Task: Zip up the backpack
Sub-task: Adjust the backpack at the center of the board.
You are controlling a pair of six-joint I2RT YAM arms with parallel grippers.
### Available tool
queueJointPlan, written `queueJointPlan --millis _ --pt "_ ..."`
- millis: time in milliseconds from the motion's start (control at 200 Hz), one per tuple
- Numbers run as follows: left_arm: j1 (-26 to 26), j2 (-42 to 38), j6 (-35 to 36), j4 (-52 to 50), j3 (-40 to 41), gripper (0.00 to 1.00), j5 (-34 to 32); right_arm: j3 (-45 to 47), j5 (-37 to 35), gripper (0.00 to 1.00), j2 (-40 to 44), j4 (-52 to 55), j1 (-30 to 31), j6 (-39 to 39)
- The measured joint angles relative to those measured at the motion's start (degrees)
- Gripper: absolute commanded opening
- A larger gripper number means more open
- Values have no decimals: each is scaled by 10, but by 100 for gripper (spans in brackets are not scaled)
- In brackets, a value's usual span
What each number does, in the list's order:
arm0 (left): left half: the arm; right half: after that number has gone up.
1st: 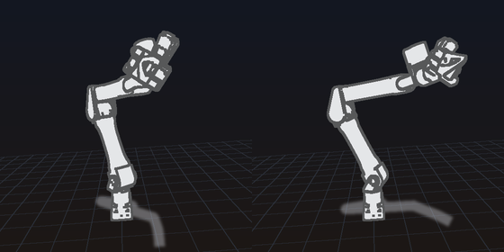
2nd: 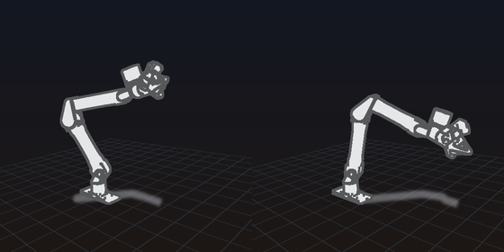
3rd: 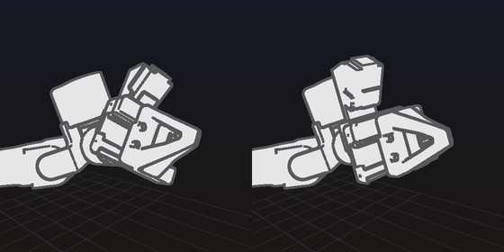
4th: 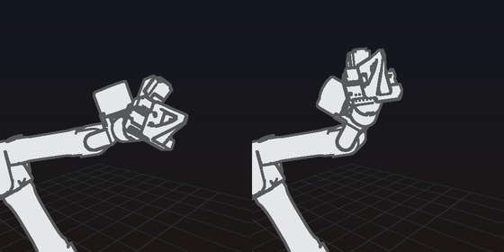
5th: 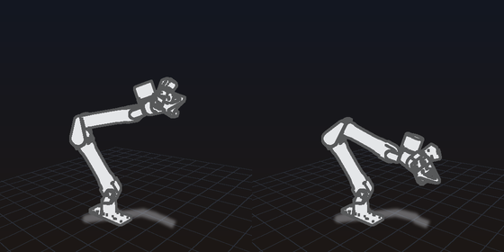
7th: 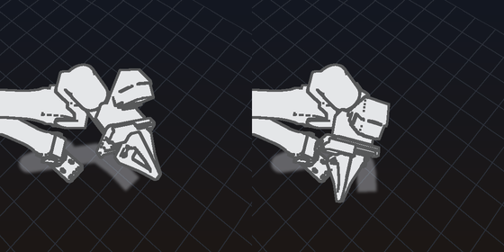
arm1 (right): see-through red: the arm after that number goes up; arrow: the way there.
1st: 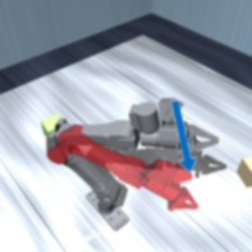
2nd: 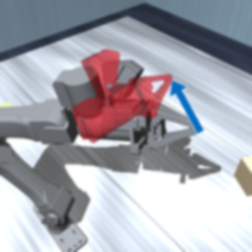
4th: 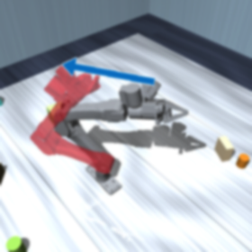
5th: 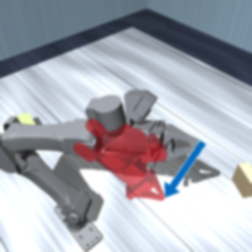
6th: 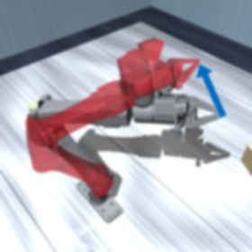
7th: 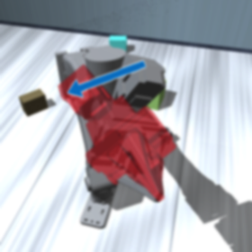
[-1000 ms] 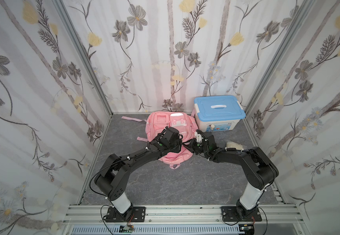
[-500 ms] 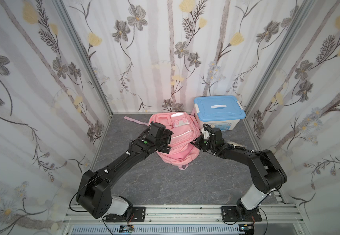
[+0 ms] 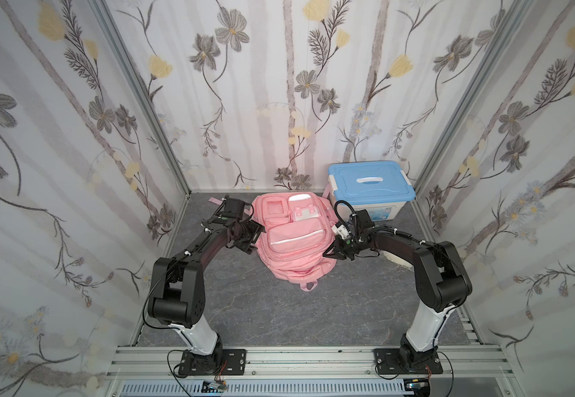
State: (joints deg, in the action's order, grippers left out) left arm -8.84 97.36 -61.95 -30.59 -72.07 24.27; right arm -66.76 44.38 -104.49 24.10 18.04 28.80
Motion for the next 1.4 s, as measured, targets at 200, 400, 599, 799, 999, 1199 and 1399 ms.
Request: queueJointPlan --millis 200,400,599,799,999,1199,1399 --pt "70 81 90 -20 -60 62 8 9 -1 0 5 22 -1 -20" --pt "72 179 123 6 -139 55 26 0 -2 0 -1 33 -1 -30" --pt "77 203 148 41 -143 58 28 -6 -5 7 -1 40 -1 -34" --pt "95 218 161 111 -86 62 67 -8 -7 13 -5 42 -1 -39" --pt "97 236 191 193 -85 63 131 -8 -6 17 -5 43 -1 -48" --pt "100 253 221 223 -82 11 179 -9 2 27 -10 45 -1 -53" --pt "100 253 239 259 -61 0 198 -27 5 64 -25 61 -1 -58"
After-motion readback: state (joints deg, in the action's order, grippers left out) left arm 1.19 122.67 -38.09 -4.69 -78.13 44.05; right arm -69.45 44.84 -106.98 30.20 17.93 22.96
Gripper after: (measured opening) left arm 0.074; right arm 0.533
